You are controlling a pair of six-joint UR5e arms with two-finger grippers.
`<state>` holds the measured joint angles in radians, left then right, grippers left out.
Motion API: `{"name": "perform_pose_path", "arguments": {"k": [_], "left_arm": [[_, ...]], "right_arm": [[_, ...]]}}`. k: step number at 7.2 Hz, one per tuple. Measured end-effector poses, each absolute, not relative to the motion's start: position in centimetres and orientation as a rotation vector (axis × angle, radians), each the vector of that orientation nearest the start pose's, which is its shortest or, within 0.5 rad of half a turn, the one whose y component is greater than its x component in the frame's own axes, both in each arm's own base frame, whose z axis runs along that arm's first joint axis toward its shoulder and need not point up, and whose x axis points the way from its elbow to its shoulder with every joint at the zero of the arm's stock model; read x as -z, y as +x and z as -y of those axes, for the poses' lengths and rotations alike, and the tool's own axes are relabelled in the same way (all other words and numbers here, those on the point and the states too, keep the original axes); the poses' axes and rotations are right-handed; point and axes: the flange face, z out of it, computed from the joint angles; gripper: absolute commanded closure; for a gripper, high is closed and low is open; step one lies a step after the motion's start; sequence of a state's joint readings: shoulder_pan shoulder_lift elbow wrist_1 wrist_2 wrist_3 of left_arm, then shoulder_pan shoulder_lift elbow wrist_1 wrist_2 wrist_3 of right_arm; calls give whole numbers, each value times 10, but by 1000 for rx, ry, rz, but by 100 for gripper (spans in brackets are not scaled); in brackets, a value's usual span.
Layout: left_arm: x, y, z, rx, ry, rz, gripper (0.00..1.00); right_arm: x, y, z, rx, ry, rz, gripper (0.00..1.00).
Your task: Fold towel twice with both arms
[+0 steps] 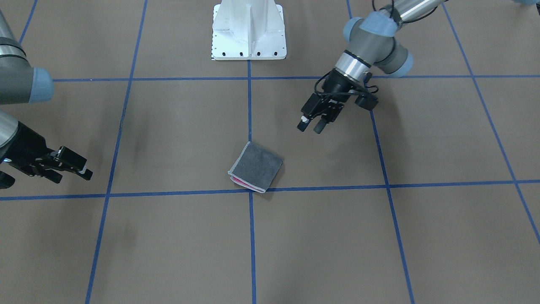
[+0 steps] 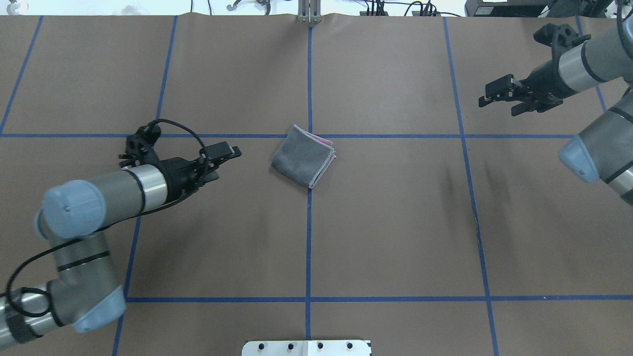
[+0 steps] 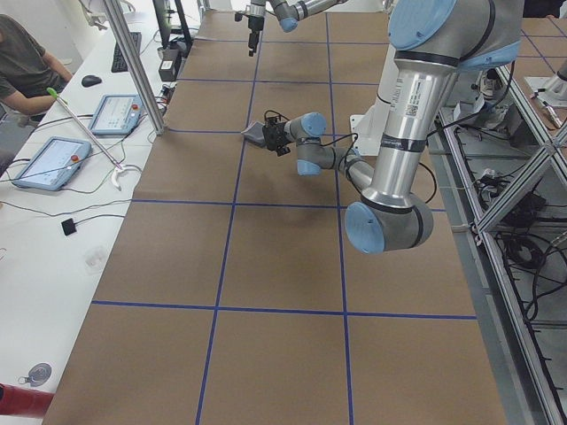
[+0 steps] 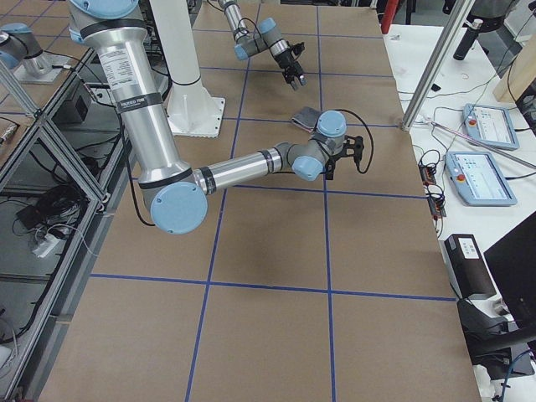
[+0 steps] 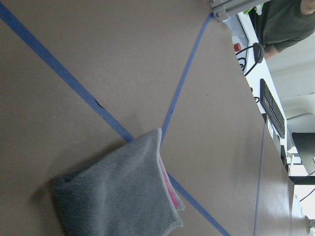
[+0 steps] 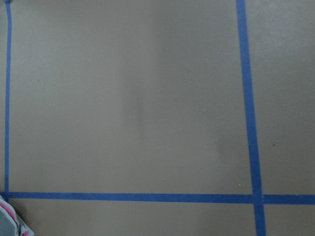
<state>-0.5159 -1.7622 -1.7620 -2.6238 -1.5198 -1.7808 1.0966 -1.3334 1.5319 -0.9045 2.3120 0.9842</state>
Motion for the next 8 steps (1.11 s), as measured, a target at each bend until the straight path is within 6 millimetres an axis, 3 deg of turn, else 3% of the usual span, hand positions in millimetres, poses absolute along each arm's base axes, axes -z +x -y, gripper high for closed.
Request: {"name": "perform_pose_path", "arguments": {"k": [1, 3, 4, 6, 8], "left_arm": [[-388, 358, 398, 550, 300, -1354, 0], [-460, 253, 419, 383, 375, -1126, 0], [-483, 217, 430, 274, 401, -977, 0], [-512, 153, 459, 28, 352, -735, 0], [-532, 82, 477, -129, 197, -674, 0]], "right_arm": [[-501, -182, 564, -105, 193, 1020, 0], [-543, -118, 565, -23, 258, 928, 0], [-558, -88, 570, 37, 263, 869, 0], [-582, -49, 573, 131, 217, 780, 0], [-589, -35, 576, 129, 140, 754, 0]]}}
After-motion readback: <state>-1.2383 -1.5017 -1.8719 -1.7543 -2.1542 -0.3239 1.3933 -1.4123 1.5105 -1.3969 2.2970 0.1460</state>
